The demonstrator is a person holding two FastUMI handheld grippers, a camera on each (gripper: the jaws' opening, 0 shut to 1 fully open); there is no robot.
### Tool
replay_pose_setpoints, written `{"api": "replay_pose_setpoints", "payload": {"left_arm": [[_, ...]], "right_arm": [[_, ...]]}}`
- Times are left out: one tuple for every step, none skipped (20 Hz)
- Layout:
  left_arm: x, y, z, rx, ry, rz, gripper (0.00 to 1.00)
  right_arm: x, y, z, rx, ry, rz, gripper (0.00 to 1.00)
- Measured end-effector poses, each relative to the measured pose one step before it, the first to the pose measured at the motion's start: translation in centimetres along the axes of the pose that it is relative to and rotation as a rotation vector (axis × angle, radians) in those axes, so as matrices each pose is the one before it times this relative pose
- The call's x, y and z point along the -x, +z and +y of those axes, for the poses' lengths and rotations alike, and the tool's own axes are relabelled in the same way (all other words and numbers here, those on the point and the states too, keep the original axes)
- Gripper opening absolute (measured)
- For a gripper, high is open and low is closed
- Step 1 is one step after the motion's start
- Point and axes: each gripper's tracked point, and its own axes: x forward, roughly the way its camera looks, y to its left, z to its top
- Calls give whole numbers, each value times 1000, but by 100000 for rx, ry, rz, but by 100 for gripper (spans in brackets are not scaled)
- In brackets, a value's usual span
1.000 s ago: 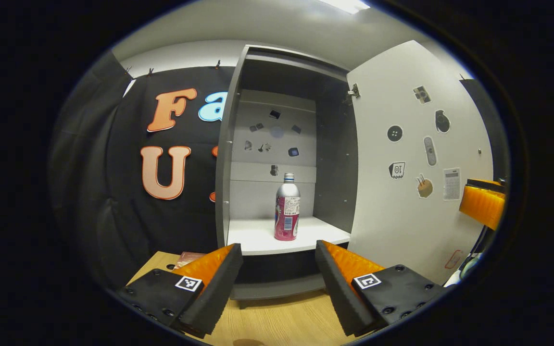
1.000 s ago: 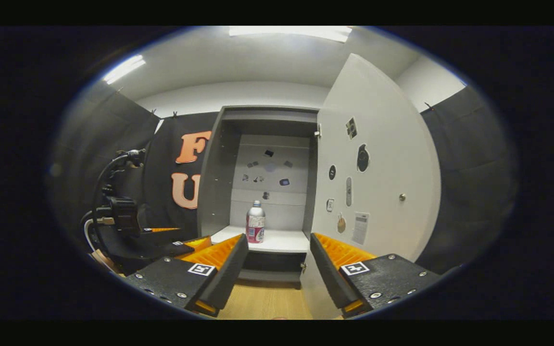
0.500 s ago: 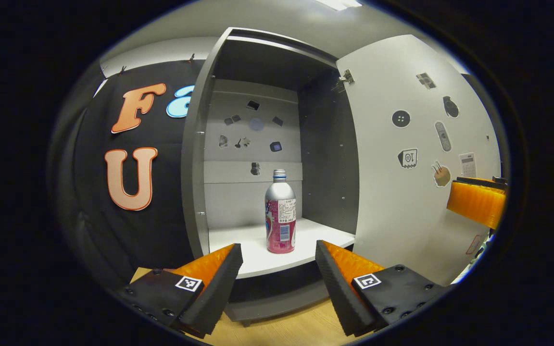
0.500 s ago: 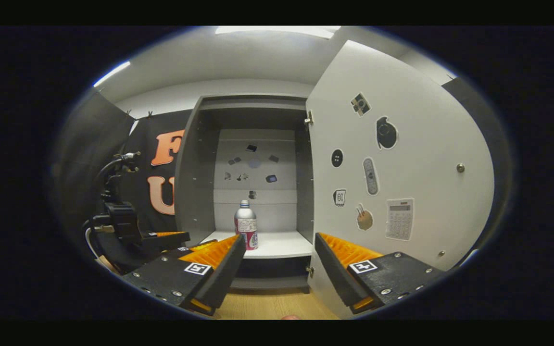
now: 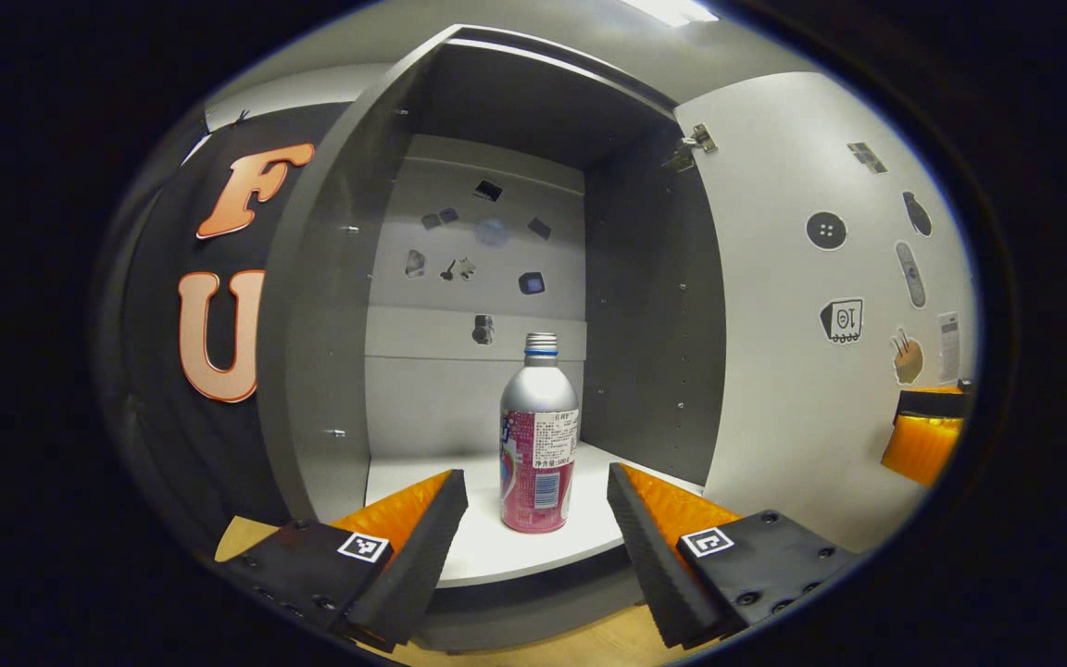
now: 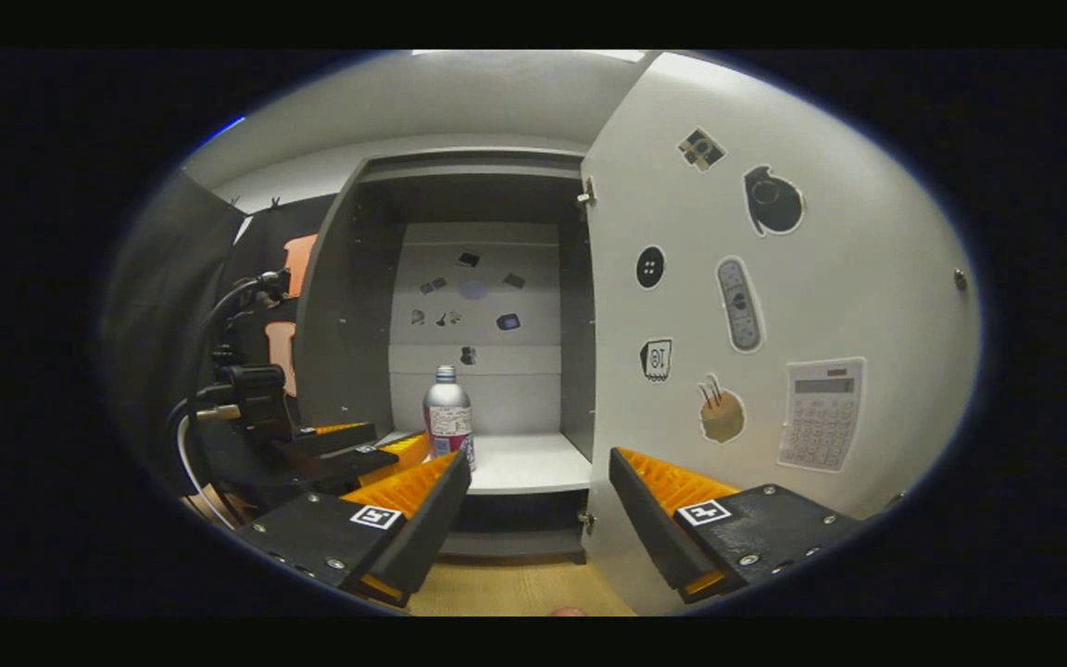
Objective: Open the cabinet door with the right hand, grasp the bottle in the cabinet with the left hand and place it on the coaster, then close the cabinet door with the right hand.
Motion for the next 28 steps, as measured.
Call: {"api": "replay_pose_setpoints", "payload": {"left_arm": [[-763, -145, -40, -784, 212, 32, 99], [-687, -83, 1, -724, 305, -221, 99], [-560, -110, 37, -442, 650, -290, 99], [-545, -33, -41, -218, 281, 41, 99], [-875, -145, -41, -145, 216, -2, 99], [-778, -182, -10, -225, 117, 365, 99], [-707, -403, -10, -287, -149, 964, 98], [-697, -356, 106, 6, 256, 864, 98], [-551, -355, -67, 151, -111, 929, 99], [-583, -271, 54, -67, 381, 765, 99], [-543, -255, 145, -535, 606, 517, 99], [-532, -153, 146, -654, 542, 70, 99], [-626, -241, -6, -699, 380, 265, 99], [-504, -266, 52, -478, 120, 514, 98], [-483, -150, 67, -171, 376, 485, 99], [-467, -101, -11, 256, 53, 169, 99], [-243, 55, 39, 402, 28, -261, 99], [-294, 38, 11, -121, -67, -232, 99], [-259, 36, 86, -621, 148, -182, 99], [-126, 109, 65, -658, 44, -470, 99], [-70, 206, -117, -287, 289, -488, 99], [19, 164, -27, 128, -217, -560, 94], [-46, -21, 124, 236, -8, -206, 91], [28, -112, 54, -190, 124, 333, 86], [86, 85, -31, -304, 127, -38, 86], [64, -6, 0, 9, -112, 157, 86], [184, 12, -22, 151, -55, -50, 86], [177, 89, 103, 507, 218, -258, 86]], "right_arm": [[-414, -47, -233, 174, 379, -531, 93], [-444, -39, 68, -234, 1241, -487, 92], [-280, -1, -6, -481, 1051, -677, 93], [-355, 50, -93, -381, 802, -588, 92], [-344, -83, -54, -300, 661, -336, 92], [-381, -203, -35, -369, 550, 149, 93], [-274, -247, -66, -441, 470, 320, 92], [-320, -331, -54, -102, 551, 540, 92], [-306, -335, -165, 344, -140, 676, 92], [-238, -225, -276, 822, -580, 252, 93], [-249, -73, -209, 1082, -465, -288, 97], [-121, 10, -27, 1016, -82, -226, 93], [-183, -11, -15, 782, 131, -314, 97], [-51, 49, -15, 686, -215, -240, 93], [-120, 24, -75, 449, -209, -185, 93], [56, 45, 99, 421, 167, -189, 93], [-1, -42, 109, 369, 196, -13, 93], [-28, -124, 84, 505, 416, 151, 93], [25, -171, 97, 535, 320, 430, 92], [-59, -286, 50, 455, 311, 698, 92], [-16, -296, 107, 156, 565, 536, 93], [-11, -157, 163, -244, 746, 397, 93], [75, -169, 202, -359, 1016, 295, 93], [104, -143, 234, -107, 539, 326, 93], [114, -32, -6, 306, 99, 7, 93], [102, -41, -7, 511, -45, 171, 93], [215, 1, -88, 332, -339, 87, 93], [137, 88, -78, 0, 98, -254, 93]]}}
